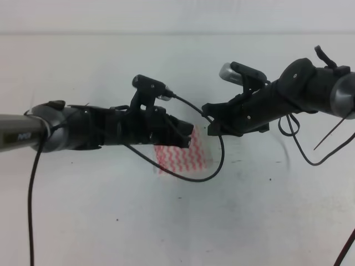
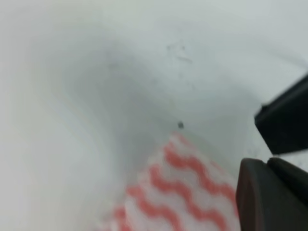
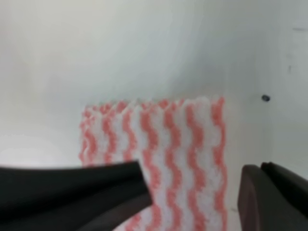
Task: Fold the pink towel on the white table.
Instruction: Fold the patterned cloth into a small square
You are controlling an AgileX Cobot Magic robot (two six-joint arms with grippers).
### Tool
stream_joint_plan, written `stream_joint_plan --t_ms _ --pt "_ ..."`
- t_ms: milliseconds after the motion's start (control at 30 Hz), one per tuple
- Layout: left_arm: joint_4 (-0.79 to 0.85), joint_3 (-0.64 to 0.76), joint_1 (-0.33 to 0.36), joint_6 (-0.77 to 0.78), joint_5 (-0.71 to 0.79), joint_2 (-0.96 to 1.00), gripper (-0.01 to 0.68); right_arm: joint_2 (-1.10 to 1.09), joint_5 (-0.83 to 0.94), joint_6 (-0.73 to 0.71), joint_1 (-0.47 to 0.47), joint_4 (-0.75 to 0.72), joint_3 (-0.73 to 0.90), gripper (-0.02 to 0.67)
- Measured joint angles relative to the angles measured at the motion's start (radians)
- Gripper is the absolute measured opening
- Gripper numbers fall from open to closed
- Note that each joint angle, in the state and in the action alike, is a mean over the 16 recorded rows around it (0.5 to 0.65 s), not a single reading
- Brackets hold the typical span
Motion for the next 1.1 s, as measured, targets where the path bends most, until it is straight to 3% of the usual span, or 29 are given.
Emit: stream_joint_plan --t_ms 400,1100 --pt "-0.001 -0.126 0.0 -0.075 -0.022 0.115 -0.005 -0.002 -0.028 0.016 -0.028 -0.001 0.0 -0.018" --pt "0.0 -0.15 -0.002 -0.098 0.07 0.163 -0.005 -0.007 -0.023 0.018 -0.036 -0.002 0.0 -0.018"
